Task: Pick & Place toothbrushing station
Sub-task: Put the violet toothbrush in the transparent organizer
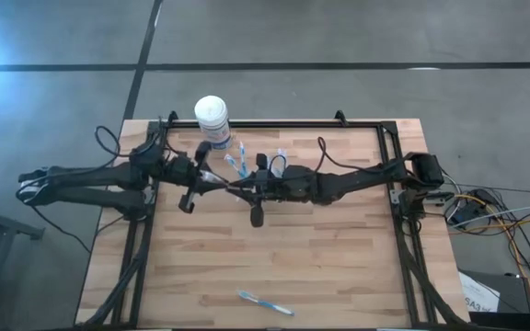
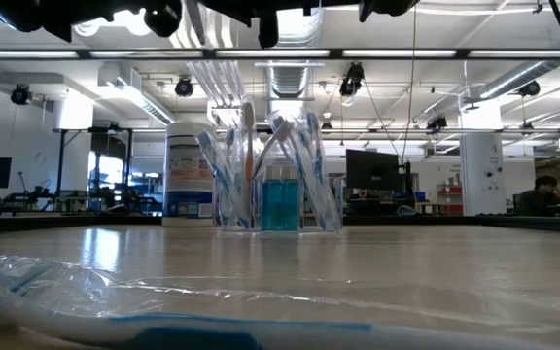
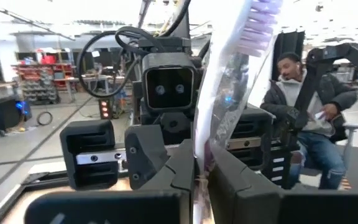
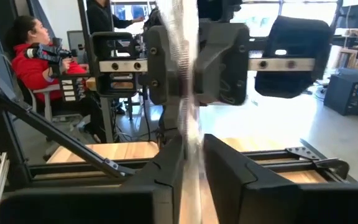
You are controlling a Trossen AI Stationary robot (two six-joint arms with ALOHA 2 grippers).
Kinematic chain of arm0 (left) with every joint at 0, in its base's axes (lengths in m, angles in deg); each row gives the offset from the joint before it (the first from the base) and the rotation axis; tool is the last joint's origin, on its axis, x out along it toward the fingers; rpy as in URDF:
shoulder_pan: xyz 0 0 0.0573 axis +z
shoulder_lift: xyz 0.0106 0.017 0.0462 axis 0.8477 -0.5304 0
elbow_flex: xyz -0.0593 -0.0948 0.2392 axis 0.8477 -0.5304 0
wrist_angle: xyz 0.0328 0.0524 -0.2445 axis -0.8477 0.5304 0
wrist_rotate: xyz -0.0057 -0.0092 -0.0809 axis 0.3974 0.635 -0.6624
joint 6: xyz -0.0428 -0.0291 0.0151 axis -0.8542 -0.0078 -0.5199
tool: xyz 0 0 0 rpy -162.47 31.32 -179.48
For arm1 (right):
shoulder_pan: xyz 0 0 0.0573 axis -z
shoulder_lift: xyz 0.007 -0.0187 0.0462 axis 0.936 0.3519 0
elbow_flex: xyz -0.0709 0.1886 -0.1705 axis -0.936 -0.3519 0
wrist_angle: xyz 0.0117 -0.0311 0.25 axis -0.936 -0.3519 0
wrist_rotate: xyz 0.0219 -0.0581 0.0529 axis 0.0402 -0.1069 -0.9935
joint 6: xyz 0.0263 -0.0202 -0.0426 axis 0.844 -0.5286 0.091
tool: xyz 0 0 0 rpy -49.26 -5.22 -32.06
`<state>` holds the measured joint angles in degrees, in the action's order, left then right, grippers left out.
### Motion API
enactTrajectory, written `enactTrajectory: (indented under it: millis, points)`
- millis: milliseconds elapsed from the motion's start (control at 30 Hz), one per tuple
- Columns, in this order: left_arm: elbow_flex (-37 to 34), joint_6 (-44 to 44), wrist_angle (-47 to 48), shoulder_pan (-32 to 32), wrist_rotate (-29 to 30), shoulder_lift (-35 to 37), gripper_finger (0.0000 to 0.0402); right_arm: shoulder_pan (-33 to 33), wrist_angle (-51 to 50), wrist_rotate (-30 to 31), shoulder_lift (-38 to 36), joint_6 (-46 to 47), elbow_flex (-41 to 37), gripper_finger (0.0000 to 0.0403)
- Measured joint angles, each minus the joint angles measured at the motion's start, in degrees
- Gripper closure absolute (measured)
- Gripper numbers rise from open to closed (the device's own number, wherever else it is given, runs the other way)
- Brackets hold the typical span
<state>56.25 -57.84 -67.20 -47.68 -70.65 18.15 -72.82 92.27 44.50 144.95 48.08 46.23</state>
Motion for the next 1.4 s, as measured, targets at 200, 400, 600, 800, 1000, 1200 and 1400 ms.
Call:
enactTrajectory:
  millis: [200,400,600,800,1000,1200,1400]
  points:
    - [-0.03,1.61,5.02,1.07,0.19,6.56,0.0379,-0.04,-3.8,0.31,-4.66,-0.29,-0.84,0.0301]
    - [-3.78,1.51,8.87,1.76,3.74,10.97,0.0379,-0.78,-4.26,0.31,-10.67,-1.25,-6.54,0.0286]
    - [-13.53,0.21,-0.34,1.86,10.06,9.17,0.0379,-2.54,4.65,3.3,-16.5,-0.56,-19.73,0.0305]
    - [-20.27,-1.46,-16.54,1.9,19.33,1.83,0.0379,-5.11,12.28,10.51,-19.36,2.93,-31.93,0.0361]
    - [-18.56,0.11,-21.25,1.92,24.2,-8.54,0.0379,-8.05,14.36,16.71,-19.23,2.81,-36.94,0.0391]
    - [-14.68,2.83,-25.11,1.99,25.31,-19.04,0.0379,-10.69,16.08,16.9,-18.53,2.42,-39.36,0.0394]
    - [-14.0,0.14,-36.58,2.4,30.43,-27.48,0.0379,-11.35,15.96,16.89,-18.38,1.51,-39.56,0.0394]
